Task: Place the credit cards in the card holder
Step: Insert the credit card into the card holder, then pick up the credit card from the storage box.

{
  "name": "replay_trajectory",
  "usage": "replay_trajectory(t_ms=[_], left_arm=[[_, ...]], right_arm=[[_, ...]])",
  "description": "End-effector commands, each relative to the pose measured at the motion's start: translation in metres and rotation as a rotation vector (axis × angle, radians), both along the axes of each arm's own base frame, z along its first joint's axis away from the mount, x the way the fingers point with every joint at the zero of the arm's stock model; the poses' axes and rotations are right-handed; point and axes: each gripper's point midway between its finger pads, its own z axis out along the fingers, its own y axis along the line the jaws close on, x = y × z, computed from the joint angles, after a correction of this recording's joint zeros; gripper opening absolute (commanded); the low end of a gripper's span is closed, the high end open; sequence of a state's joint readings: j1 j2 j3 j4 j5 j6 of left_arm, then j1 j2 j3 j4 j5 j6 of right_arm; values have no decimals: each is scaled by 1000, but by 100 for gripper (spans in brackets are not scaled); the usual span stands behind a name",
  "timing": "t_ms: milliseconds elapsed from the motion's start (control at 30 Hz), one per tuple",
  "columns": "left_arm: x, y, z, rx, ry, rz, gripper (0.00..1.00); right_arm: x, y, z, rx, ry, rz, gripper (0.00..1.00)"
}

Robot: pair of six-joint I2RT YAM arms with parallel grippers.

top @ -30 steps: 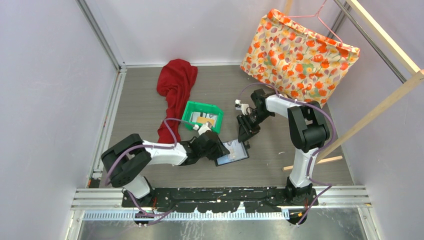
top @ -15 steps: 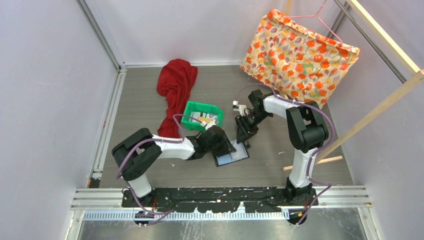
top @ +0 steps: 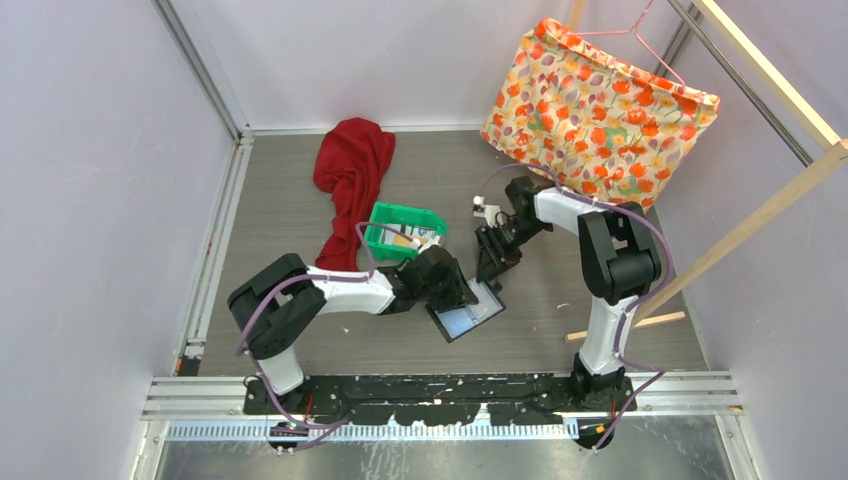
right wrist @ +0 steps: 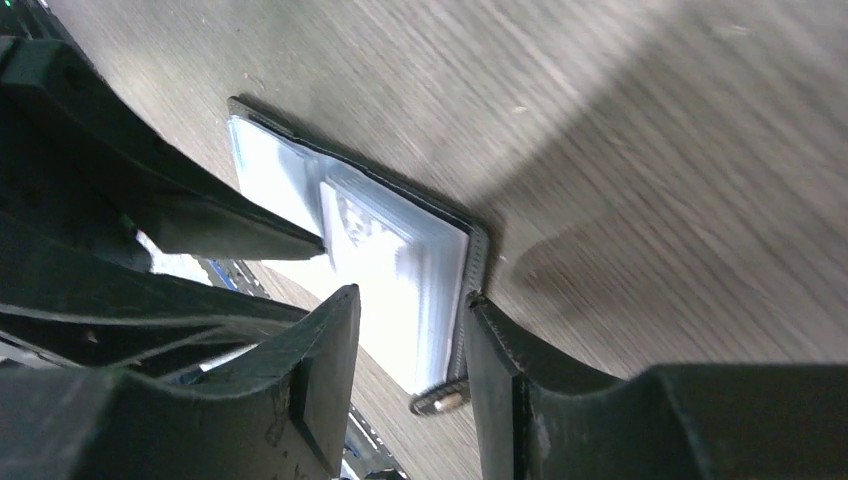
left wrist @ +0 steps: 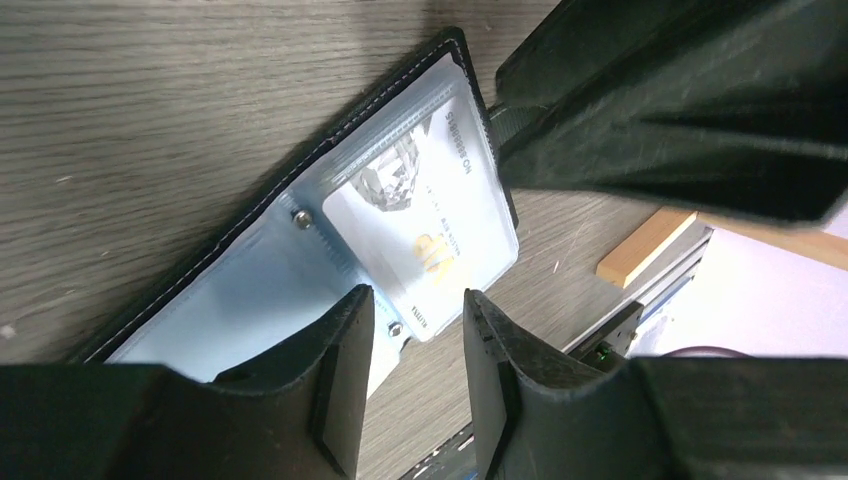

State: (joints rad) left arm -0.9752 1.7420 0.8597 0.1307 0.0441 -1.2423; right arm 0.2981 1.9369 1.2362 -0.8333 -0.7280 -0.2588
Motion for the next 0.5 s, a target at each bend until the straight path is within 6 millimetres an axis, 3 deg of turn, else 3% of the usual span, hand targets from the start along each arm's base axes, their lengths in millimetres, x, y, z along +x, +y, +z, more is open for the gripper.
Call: replay_trajectory(t_ms=[0,133,333,433,467], left_arm=[[7,14,36,-5,-109,-16,40],[6,34,60,32,-212,-35,41],[3,80,97,108,-406,-56,43],[2,104,111,162,-510,-71,45],[1,111,117,162,-536,-67,51]], right_arm=[[19,-14,33,53,-109,-37,48],[18,-17,53,106,-180,0,48],[0,-12,86,227,-330,123,49],[-23,-8,101,349,-408,245,52],[-31,-7,102,375,-431,288,53]])
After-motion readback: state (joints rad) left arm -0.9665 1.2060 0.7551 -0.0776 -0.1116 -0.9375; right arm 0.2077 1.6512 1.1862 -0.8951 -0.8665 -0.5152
